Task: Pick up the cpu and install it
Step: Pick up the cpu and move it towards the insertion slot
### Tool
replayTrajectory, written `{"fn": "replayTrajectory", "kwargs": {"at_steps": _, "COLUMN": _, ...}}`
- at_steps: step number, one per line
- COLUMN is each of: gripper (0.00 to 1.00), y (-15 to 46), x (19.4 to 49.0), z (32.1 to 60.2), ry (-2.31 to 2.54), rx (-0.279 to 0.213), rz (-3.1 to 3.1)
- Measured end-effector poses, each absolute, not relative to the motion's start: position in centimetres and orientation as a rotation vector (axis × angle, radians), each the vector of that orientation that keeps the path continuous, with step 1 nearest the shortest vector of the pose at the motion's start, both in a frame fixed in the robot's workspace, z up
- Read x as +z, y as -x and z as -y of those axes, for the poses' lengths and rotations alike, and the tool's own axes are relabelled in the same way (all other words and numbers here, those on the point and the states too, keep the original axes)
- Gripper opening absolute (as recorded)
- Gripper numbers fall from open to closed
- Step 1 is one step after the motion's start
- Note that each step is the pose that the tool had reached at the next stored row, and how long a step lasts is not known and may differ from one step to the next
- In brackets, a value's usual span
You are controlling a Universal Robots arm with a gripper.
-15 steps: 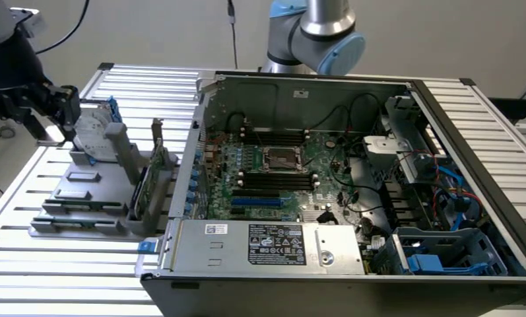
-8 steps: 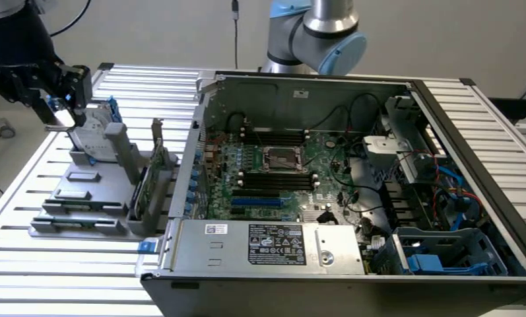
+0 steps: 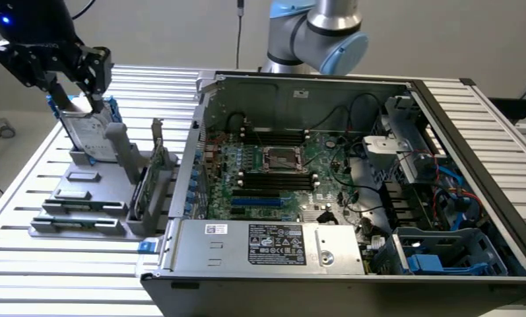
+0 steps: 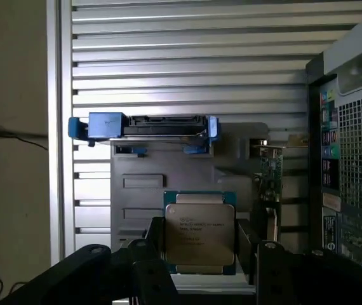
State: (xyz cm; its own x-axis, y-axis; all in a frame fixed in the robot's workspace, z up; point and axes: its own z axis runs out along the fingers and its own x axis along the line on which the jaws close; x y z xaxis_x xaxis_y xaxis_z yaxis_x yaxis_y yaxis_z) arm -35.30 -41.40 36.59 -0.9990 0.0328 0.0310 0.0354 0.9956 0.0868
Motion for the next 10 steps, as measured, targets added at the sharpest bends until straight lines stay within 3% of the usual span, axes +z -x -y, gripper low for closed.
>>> {"fn": "replayTrajectory", "kwargs": {"at_steps": 10, "gripper": 0.55, "y": 30.8, "x": 37.6, "z": 41.3, "ry": 0.053, "rx": -0.136, "rz": 3.106}}
